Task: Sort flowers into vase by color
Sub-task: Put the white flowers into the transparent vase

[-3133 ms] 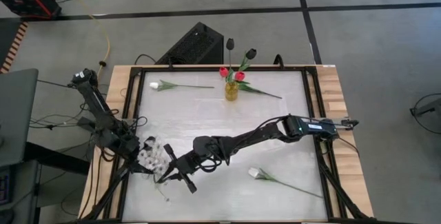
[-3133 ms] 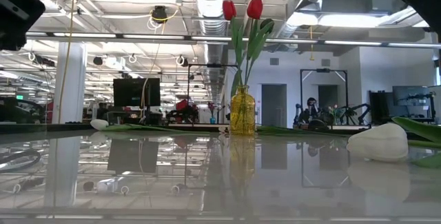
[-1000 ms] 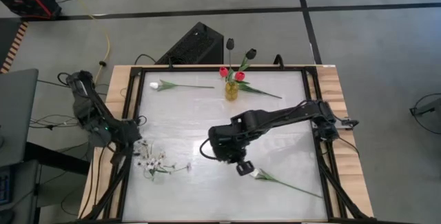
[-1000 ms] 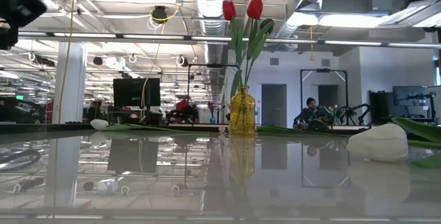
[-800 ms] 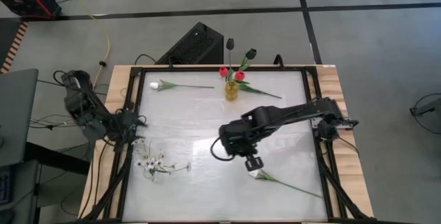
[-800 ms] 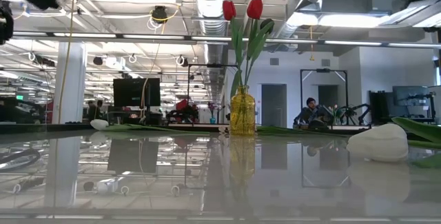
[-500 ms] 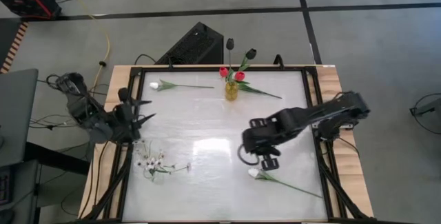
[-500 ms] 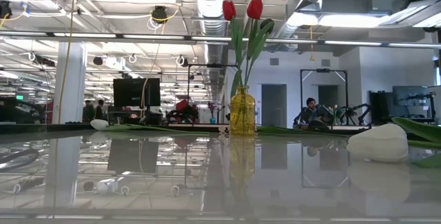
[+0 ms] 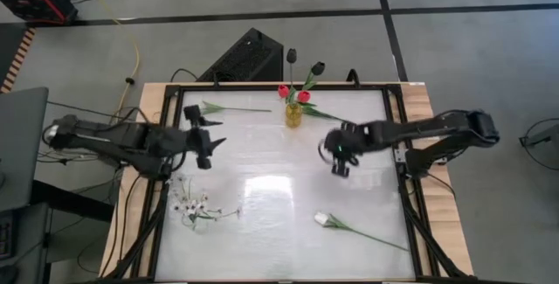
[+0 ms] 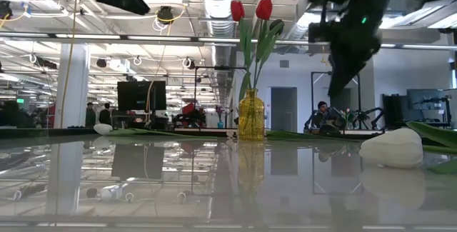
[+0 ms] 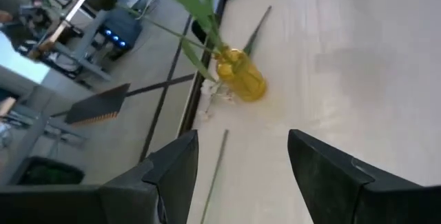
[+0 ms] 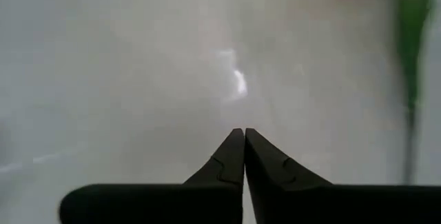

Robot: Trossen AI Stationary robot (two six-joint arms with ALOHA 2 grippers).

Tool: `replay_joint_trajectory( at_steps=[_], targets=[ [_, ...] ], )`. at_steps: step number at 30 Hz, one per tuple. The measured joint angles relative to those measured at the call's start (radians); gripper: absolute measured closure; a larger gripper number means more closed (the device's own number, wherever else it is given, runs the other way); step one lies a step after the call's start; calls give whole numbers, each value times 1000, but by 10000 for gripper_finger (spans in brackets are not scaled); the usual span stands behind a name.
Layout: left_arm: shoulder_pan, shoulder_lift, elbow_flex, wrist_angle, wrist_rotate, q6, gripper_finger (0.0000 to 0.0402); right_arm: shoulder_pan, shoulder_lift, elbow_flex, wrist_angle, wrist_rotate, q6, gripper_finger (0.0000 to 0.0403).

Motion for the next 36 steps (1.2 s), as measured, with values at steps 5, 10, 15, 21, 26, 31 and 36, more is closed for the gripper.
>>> replay_joint_trajectory(
  at_steps=[5, 10, 15, 21, 26, 31, 36],
  targets=[
    [179, -11, 0, 52, 120, 23, 189, -263, 65, -13, 43, -51, -210, 307],
    [284, -26, 0, 39, 257, -11, 189, -460, 174, -13, 183, -83, -386, 239],
    [316, -27, 0, 33, 294, -22, 189, -565, 300, -13, 268, -107, -496, 179],
    [317, -27, 0, 14, 298, -19, 189, -621, 392, -6, 295, -129, -522, 169],
    [317, -27, 0, -10, 302, -24, 189, -625, 377, -8, 257, -128, -499, 260],
    [317, -27, 0, -52, 304, -61, 189, -628, 270, -15, 95, -95, -465, 380],
    [317, -27, 0, -101, 336, -115, 189, -622, 120, -13, -102, -97, -361, 368]
  ],
)
